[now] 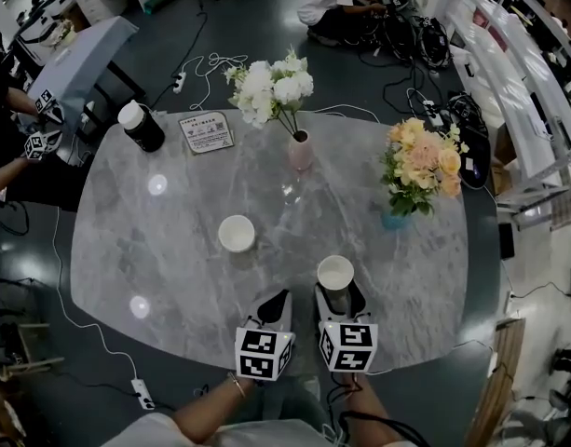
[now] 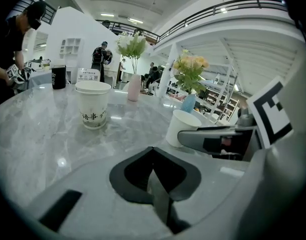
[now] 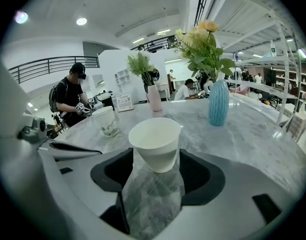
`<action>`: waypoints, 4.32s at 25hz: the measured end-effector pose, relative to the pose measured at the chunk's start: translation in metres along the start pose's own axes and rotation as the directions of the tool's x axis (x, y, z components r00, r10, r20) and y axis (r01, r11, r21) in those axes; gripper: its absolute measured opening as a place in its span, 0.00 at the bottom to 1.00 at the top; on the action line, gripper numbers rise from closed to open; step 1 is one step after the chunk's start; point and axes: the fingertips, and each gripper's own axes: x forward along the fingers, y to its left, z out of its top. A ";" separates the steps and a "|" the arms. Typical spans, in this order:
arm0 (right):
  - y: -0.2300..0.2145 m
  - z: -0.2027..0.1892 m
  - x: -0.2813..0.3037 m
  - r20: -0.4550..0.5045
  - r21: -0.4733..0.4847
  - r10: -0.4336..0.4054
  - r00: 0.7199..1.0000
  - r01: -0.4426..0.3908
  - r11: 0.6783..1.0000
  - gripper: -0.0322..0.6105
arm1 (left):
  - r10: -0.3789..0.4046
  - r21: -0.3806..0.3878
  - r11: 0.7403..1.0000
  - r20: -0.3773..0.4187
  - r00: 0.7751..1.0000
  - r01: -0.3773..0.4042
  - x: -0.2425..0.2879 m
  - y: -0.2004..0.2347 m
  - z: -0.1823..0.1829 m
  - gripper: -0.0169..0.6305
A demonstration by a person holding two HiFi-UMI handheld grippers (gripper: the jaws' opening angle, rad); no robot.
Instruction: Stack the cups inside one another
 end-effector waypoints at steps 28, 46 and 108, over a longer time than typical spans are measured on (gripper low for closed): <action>0.000 0.019 0.012 0.037 -0.039 -0.036 0.999 0.037 0.999 0.45 | 0.017 -0.014 1.000 0.000 1.000 -0.017 0.001 0.015 0.003 0.03; 0.035 0.059 -0.004 0.099 -0.100 -0.003 0.995 0.013 0.995 0.45 | 0.048 -0.037 0.998 0.089 0.995 -0.045 -0.032 0.033 0.031 0.03; 0.187 0.138 0.055 0.077 -0.289 0.334 0.940 -0.299 0.909 0.45 | 0.378 -0.244 0.913 0.209 0.902 -0.326 -0.113 0.166 0.076 0.03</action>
